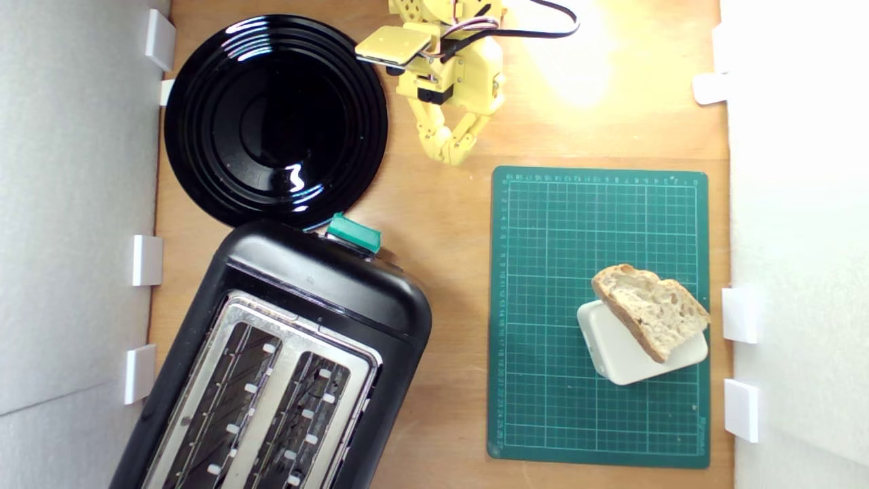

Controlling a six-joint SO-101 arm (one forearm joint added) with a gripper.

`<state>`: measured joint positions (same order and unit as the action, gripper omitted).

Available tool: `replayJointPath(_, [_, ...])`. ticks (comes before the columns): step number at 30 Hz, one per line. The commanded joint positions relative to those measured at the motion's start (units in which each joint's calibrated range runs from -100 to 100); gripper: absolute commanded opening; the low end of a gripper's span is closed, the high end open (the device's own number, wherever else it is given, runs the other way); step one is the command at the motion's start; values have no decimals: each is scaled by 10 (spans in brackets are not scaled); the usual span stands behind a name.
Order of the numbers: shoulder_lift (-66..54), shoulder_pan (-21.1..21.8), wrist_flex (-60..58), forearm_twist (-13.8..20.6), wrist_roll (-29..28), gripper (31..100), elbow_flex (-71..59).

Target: Pick bread and place in toaster

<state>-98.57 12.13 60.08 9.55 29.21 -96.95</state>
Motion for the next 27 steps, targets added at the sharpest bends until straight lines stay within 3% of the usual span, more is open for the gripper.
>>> replayJointPath(1, [-1, -1, 0, -1, -2, 309, -2])
replayJointPath(23, [7, 0, -7, -1, 2, 311, 13])
replayJointPath(27, [63, 0, -68, -1, 2, 311, 18])
